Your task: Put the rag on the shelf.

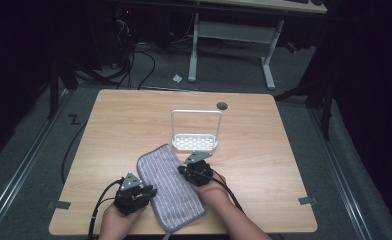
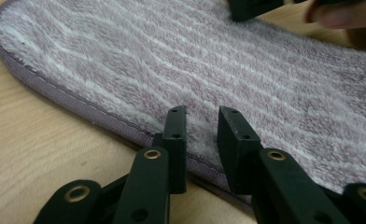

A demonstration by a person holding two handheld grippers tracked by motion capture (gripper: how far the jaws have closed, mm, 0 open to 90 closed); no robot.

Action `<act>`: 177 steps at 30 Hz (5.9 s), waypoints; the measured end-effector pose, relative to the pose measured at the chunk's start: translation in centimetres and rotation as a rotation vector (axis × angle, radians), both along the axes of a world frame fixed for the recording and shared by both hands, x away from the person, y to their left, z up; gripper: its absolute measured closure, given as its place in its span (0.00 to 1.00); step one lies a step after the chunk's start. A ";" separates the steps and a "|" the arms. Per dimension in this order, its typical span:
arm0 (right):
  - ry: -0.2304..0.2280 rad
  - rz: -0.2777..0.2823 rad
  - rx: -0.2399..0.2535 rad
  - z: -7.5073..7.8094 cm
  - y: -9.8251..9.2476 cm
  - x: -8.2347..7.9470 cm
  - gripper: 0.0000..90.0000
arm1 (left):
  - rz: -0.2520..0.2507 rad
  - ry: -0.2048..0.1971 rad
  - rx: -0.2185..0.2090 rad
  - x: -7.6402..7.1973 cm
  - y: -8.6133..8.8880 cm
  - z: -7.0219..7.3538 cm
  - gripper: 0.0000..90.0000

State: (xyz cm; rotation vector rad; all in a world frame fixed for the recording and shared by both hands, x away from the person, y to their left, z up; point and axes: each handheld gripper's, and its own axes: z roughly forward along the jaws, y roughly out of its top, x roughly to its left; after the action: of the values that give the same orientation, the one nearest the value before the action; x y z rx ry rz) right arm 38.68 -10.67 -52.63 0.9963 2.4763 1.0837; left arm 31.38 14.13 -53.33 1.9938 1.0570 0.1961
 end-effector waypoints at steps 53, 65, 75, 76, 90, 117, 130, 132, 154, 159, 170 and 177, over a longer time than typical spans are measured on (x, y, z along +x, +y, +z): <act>-0.027 -0.111 0.100 0.7 -10.8 -9.9 0.80 | 0.001 -0.079 0.064 4.5 -9.2 -0.2 0.49; -0.067 -0.247 0.159 1.9 -9.9 -7.2 0.60 | 0.004 -0.047 0.024 4.2 -9.2 -0.2 0.83; 0.039 -0.323 0.034 -0.2 -8.0 -3.1 0.58 | -0.003 0.012 -0.045 4.7 -8.4 -0.4 0.86; 0.032 -0.321 0.047 -0.3 -8.0 -3.1 0.62 | -0.003 0.010 -0.042 4.7 -8.5 -0.4 0.86; -0.004 -0.270 0.034 -0.5 -7.0 -4.0 0.93 | -0.009 -0.011 -0.019 4.3 -8.7 -0.3 0.86; -0.204 -0.240 0.150 2.8 -6.2 -6.4 0.93 | 0.046 -0.239 -0.151 2.0 -6.9 2.8 0.88; -0.294 -0.246 0.198 6.1 -7.0 -5.8 0.92 | 0.044 -0.301 -0.185 2.2 -7.4 6.1 0.88; -0.308 -0.248 0.203 6.4 -7.0 -5.8 0.92 | 0.046 -0.324 -0.187 2.1 -7.5 6.8 0.88; -0.498 -0.282 0.305 13.6 -8.0 -6.2 0.93 | 0.029 -0.486 -0.269 2.4 -8.3 14.1 0.88; -0.520 -0.283 0.309 14.8 -7.8 -5.9 0.93 | 0.033 -0.520 -0.274 2.6 -8.1 15.0 0.88; -0.568 -0.279 0.333 17.9 -7.4 -5.4 0.93 | 0.027 -0.597 -0.289 3.4 -7.6 17.6 0.88; -0.576 -0.290 0.340 19.2 -7.6 -4.5 0.93 | 0.031 -0.625 -0.262 4.8 -7.8 18.7 0.88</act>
State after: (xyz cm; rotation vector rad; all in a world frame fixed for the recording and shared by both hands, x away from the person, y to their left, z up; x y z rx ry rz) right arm 34.14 -18.27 -33.47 0.9240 1.6749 1.4671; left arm 36.15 6.29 -34.67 1.5264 0.6655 0.6192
